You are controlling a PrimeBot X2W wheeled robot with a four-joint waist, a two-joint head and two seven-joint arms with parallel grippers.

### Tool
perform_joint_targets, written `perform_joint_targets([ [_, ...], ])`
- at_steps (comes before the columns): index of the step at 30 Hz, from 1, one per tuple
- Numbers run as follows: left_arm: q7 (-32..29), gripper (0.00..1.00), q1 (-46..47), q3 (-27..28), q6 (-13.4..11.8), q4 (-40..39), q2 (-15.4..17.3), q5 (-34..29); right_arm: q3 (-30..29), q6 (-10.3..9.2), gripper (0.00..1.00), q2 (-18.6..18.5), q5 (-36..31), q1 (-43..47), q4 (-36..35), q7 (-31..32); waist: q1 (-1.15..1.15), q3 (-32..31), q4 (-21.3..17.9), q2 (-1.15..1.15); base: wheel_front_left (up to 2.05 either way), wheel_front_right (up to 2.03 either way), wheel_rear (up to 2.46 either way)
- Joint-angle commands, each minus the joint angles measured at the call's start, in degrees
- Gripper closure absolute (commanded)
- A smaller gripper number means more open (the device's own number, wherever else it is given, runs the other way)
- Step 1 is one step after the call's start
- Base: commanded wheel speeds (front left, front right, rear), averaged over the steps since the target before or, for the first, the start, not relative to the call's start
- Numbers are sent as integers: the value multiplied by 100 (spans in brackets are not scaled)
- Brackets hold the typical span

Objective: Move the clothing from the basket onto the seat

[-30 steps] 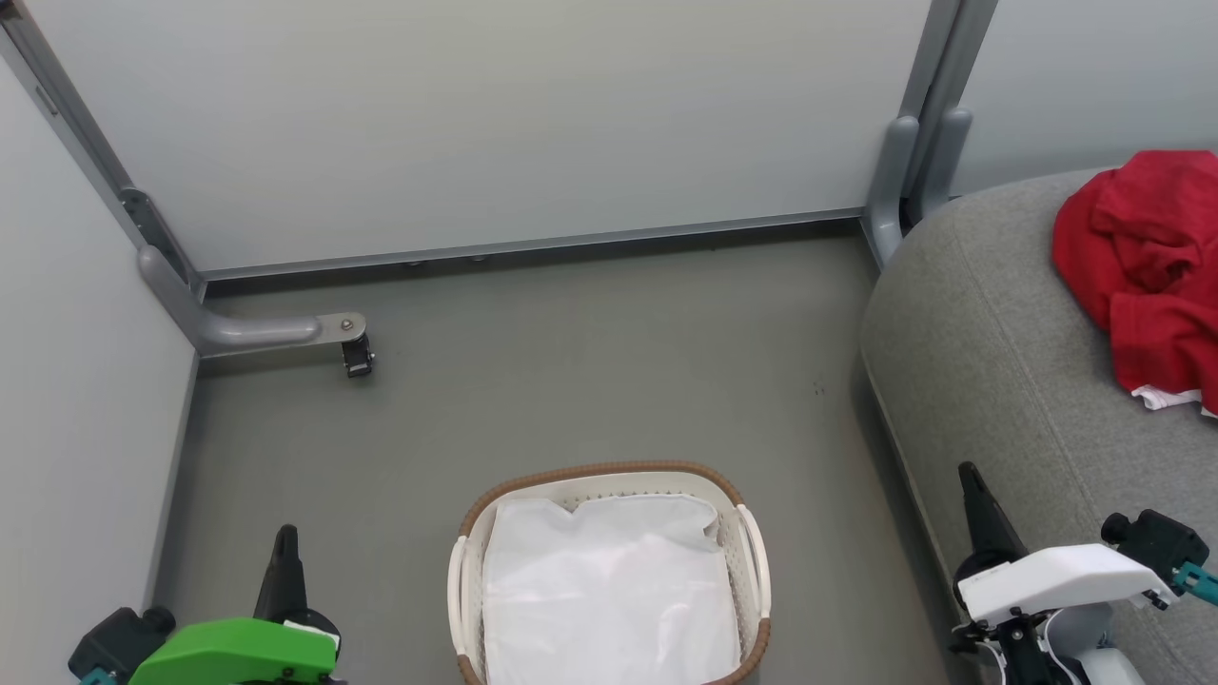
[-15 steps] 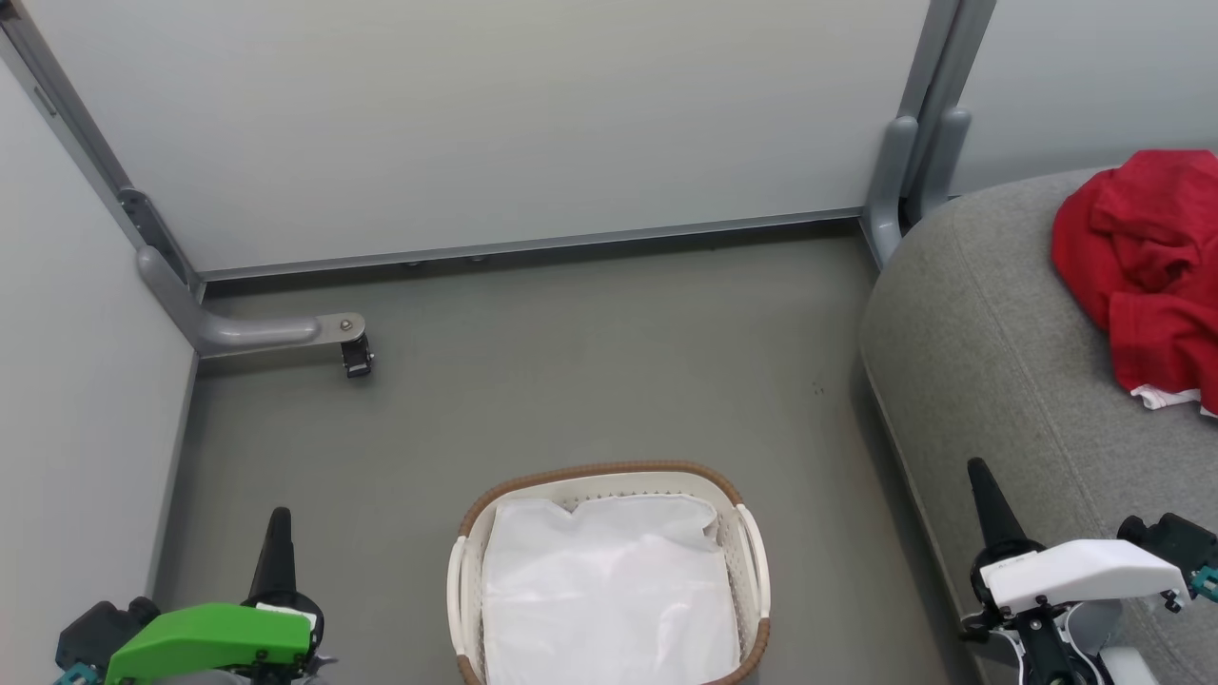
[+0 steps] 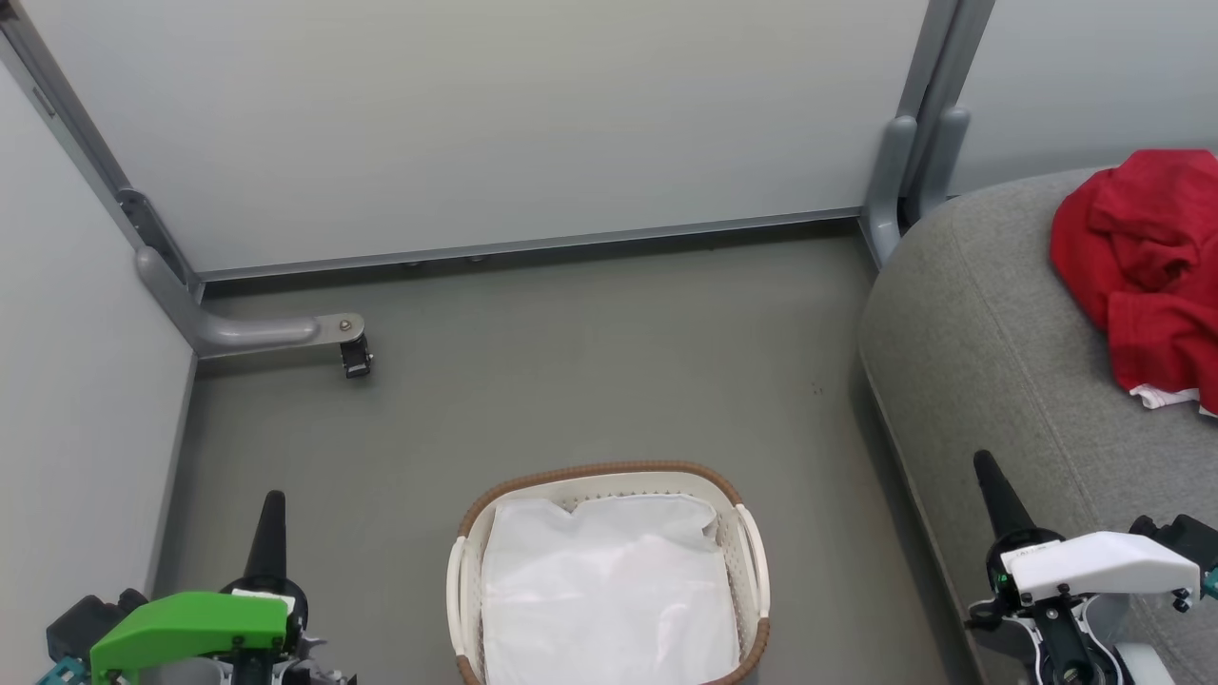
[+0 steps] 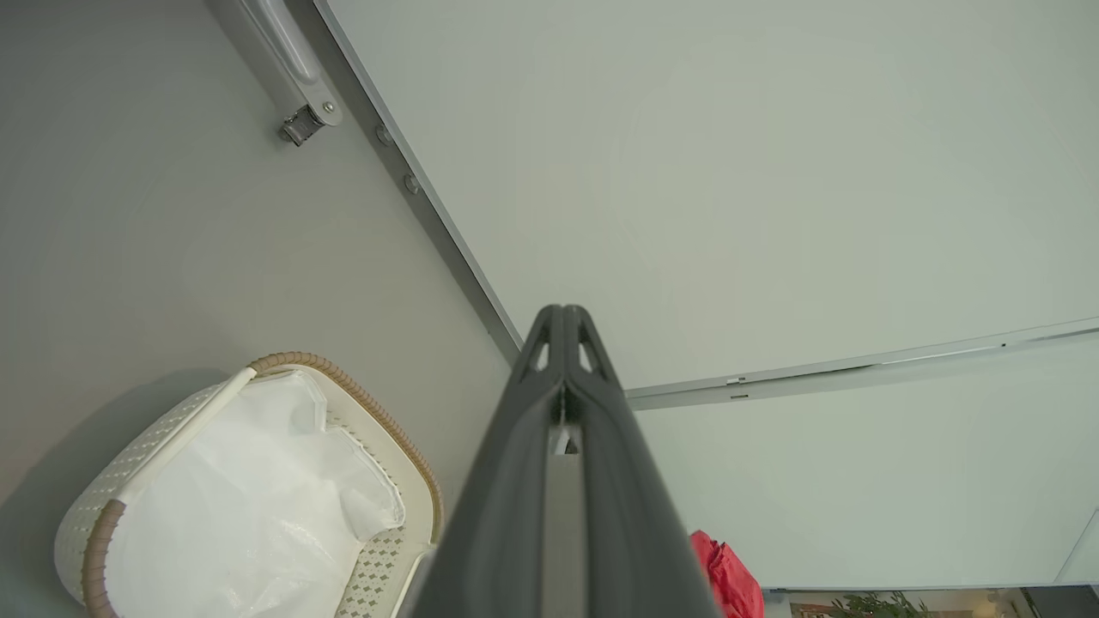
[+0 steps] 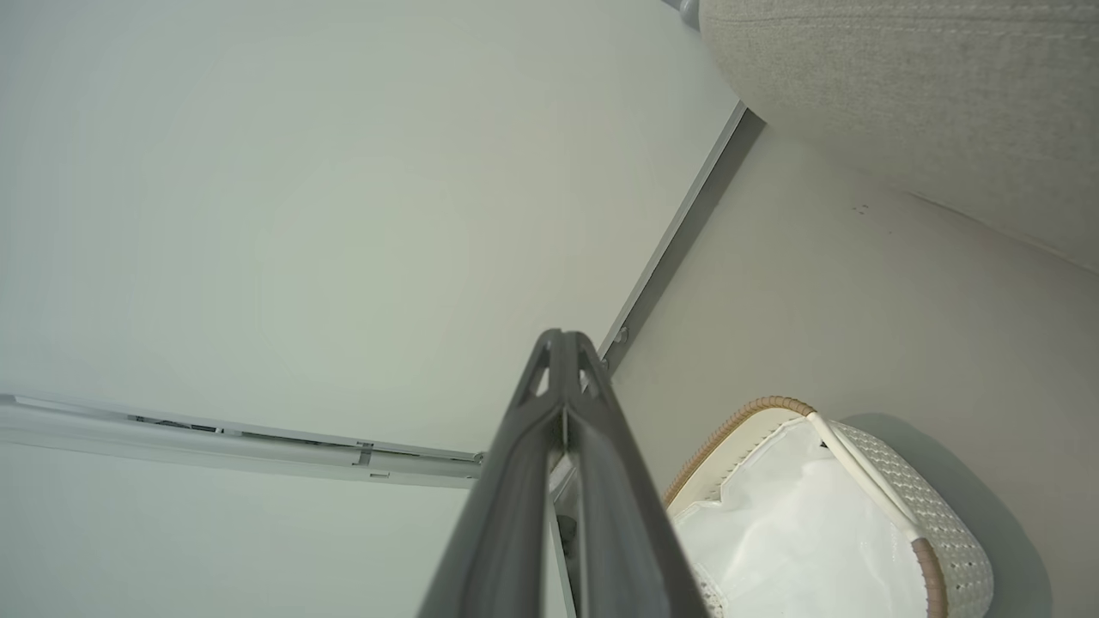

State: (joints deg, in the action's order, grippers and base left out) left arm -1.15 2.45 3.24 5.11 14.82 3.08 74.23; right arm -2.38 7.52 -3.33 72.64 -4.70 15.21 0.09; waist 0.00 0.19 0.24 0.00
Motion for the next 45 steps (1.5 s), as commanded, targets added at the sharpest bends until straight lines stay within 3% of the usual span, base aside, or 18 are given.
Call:
perform_joint_targets([
  [1, -31, 100, 148, 32, 54, -64, 10, 113, -33, -3, 100, -45, 143, -104, -62, 44, 0, 0, -1, 0, 0, 0, 0],
  [45, -535, 100, 425, 342, 249, -85, -21, 1785, -341, -3, 100, -29, 1994, -167, -137, 579, 0, -1, -23, 0, 0, 0, 0],
])
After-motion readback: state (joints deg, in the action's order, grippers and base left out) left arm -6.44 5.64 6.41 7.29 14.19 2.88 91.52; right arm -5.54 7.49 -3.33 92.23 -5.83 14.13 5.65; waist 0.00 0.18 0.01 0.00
